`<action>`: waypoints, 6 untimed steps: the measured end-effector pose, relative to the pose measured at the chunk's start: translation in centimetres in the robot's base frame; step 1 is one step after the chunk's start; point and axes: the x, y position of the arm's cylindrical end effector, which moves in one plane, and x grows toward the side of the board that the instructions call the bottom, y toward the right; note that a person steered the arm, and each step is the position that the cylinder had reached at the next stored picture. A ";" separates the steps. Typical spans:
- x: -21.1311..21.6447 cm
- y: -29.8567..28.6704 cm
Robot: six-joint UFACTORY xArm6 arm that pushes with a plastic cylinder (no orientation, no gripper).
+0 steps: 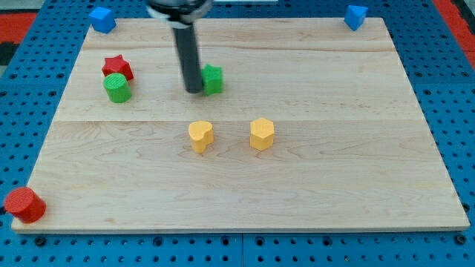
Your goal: Move the green star right and down a bit
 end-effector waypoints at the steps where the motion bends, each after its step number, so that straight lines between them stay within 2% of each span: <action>1: 0.0 2.3; 2: 0.0 -3.0; 3: -1.6 -5.7; 4: -3.8 -2.8; 6: -3.0 10.8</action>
